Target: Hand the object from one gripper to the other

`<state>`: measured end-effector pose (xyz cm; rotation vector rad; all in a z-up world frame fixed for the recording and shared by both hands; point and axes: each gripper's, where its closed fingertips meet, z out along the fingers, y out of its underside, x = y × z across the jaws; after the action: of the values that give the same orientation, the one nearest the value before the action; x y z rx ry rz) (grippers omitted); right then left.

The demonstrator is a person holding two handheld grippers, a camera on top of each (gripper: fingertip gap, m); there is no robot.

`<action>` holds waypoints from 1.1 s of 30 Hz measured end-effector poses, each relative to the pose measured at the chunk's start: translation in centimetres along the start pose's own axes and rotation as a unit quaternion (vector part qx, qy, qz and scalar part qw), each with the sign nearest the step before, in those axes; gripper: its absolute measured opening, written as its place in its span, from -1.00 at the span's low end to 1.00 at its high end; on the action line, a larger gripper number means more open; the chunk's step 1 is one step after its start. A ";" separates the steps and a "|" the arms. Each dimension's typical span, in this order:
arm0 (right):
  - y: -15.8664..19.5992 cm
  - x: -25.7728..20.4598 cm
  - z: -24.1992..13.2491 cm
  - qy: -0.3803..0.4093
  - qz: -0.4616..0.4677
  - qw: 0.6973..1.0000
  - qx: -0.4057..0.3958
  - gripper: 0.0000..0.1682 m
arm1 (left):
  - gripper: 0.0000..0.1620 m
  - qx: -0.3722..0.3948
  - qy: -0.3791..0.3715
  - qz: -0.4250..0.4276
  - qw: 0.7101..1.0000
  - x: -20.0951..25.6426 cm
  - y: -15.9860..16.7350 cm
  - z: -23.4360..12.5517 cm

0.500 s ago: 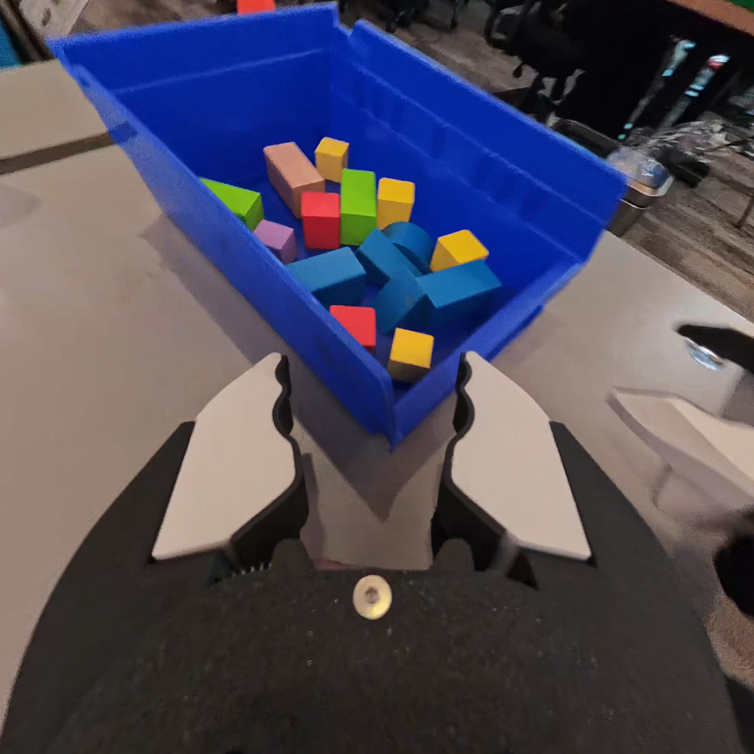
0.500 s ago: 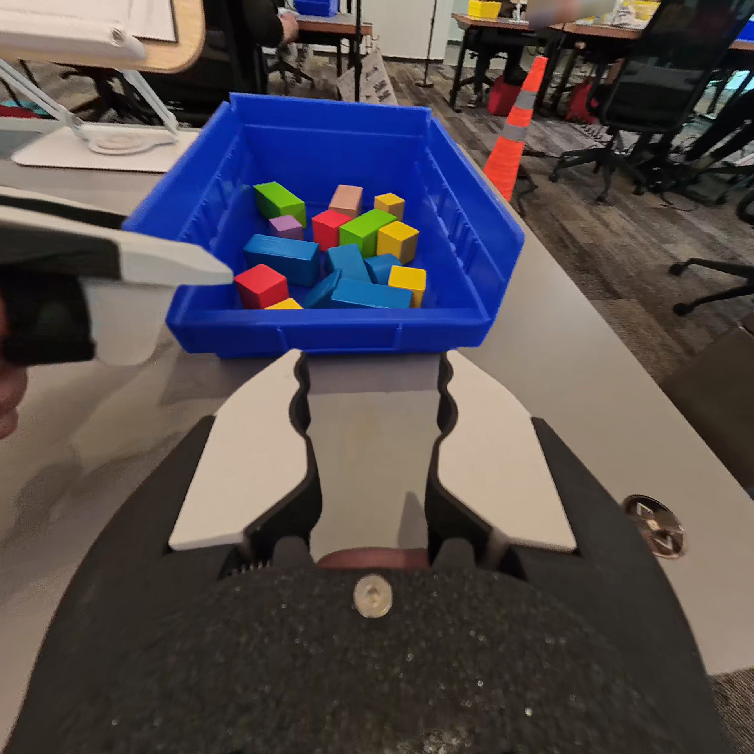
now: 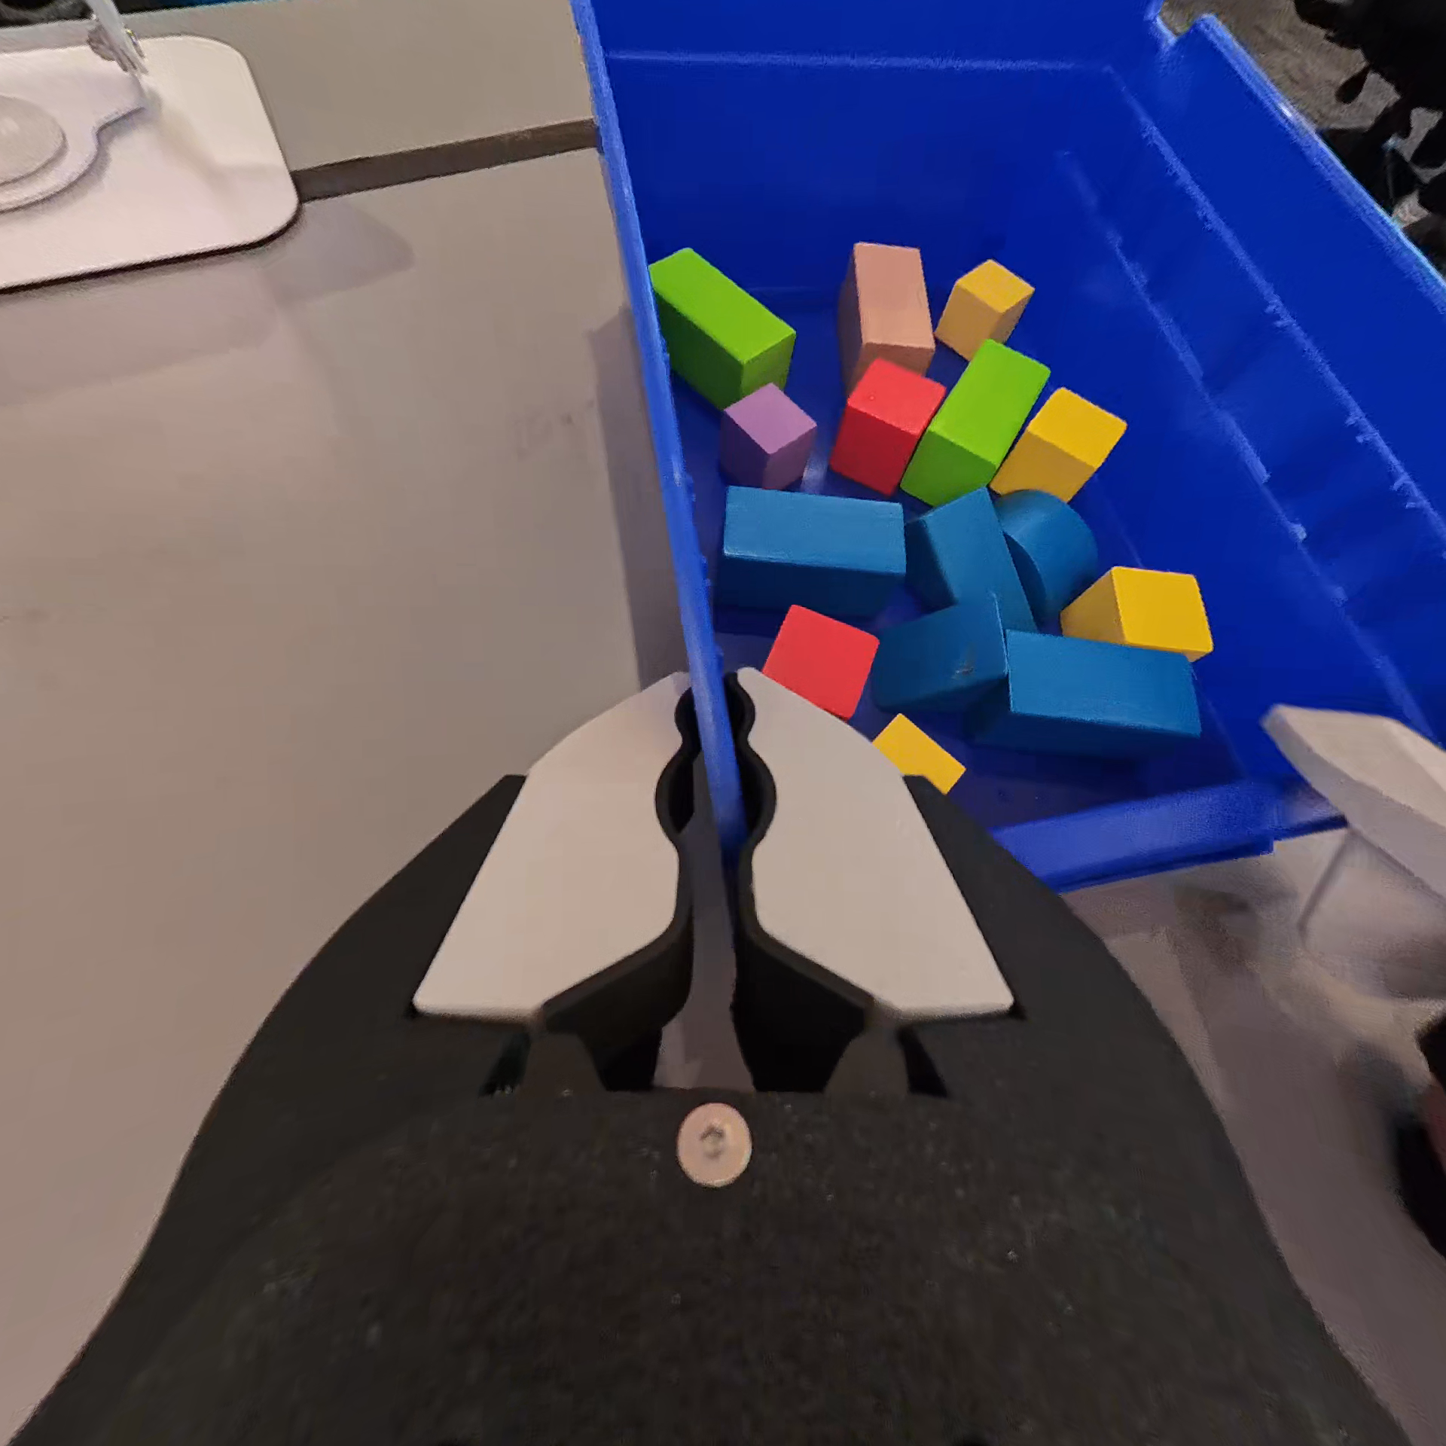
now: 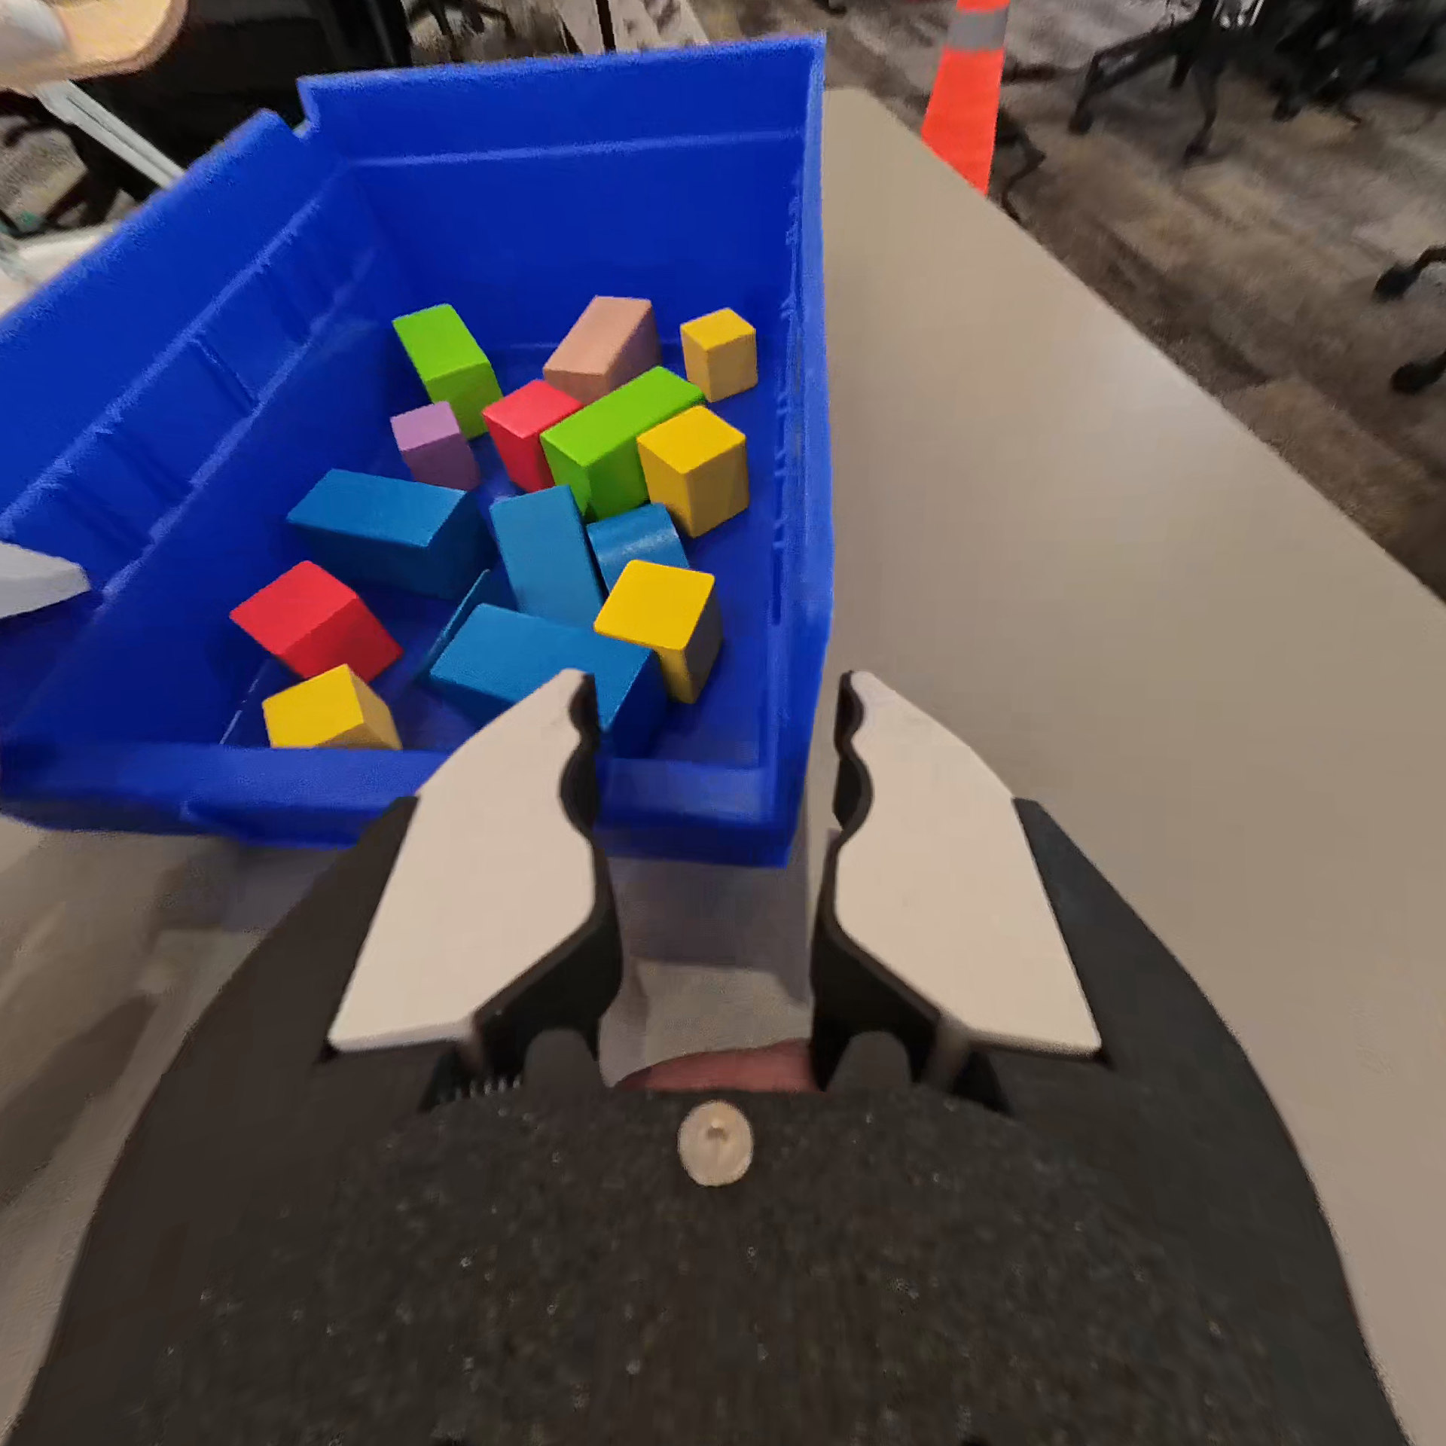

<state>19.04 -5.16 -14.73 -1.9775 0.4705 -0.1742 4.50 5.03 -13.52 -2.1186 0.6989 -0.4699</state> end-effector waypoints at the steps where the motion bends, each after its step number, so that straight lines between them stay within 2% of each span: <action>1: -0.1 -0.2 0.1 0.004 -0.002 1.000 0.000 -0.39 | -0.94 0.000 0.002 0.000 1.000 -0.1 0.3 -0.5; 4: -0.9 -1.8 -0.7 -0.022 0.021 0.999 0.028 -0.51 | -0.94 0.003 -0.003 0.005 1.000 -1.0 1.1 -1.8; 5: -0.8 -2.1 -1.0 -0.026 0.039 0.999 0.019 -0.68 | -0.94 0.005 -0.009 0.004 1.000 -1.7 1.3 -2.3; 6: -0.8 -1.9 -1.3 -0.007 0.044 0.999 0.011 -0.95 | -0.94 0.007 -0.009 -0.003 1.000 -2.4 1.5 -2.9; 7: -1.1 -2.8 -1.6 -0.012 0.019 1.000 0.013 -0.96 | -0.94 0.010 -0.010 -0.009 1.000 -3.1 1.5 -3.7; 11: -1.6 -8.1 -2.1 -0.040 0.001 0.999 0.005 -0.96 | -0.94 0.019 -0.045 -0.016 0.999 -7.6 1.9 -7.3; 16: -1.8 -17.7 -2.2 -0.100 -0.027 0.994 0.021 -0.96 | -0.95 0.037 -0.109 -0.035 0.993 -15.8 2.9 -12.3; 22: -1.0 -26.9 -2.7 -0.147 -0.080 0.985 0.044 -0.97 | -0.95 0.061 -0.146 -0.074 0.985 -23.7 6.1 -16.3; 27: 1.3 -28.9 -2.3 -0.163 -0.093 0.982 0.019 -0.97 | -0.95 0.045 -0.148 -0.091 0.984 -25.5 8.6 -16.6; 33: 1.9 -29.0 -2.2 -0.189 -0.070 0.979 0.011 -0.95 | -0.93 0.022 -0.159 -0.082 0.984 -25.7 8.9 -16.7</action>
<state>-8.66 3.89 -13.01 -1.9641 0.0827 0.1086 -27.35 6.70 -13.19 -2.1535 0.3298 -0.2225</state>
